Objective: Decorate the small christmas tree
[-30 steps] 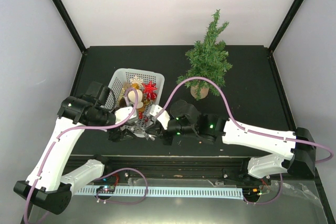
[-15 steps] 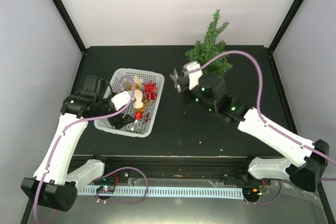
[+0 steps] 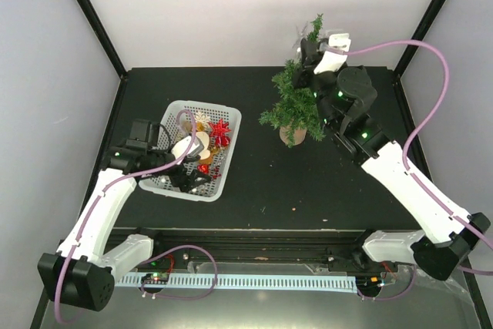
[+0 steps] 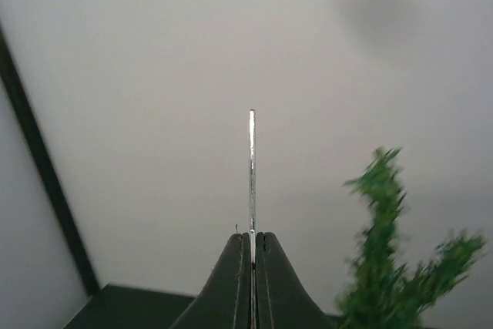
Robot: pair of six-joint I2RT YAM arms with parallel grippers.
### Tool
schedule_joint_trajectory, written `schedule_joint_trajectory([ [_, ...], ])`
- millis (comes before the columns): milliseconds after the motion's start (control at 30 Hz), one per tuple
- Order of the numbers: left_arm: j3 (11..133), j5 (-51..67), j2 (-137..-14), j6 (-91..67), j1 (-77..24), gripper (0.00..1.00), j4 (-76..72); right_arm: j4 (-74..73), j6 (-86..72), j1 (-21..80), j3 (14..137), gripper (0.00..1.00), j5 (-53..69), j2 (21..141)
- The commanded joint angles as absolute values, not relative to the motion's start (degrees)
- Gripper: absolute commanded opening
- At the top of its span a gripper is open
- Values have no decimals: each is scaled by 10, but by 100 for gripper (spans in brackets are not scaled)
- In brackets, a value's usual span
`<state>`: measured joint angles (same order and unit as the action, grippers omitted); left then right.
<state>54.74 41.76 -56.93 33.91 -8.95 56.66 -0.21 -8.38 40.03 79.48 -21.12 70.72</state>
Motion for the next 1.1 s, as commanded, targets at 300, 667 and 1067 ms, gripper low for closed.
schedule_joint_trajectory([
  [300,518,520,-584,319,-86,89,511,78,-38,331,877,1,-256,747],
  [667,533,552,-625,356,-87,89,543,33,-114,221,913,1,-17,742],
  [1067,553,588,-667,403,-87,89,587,-31,-132,151,968,1,224,813],
])
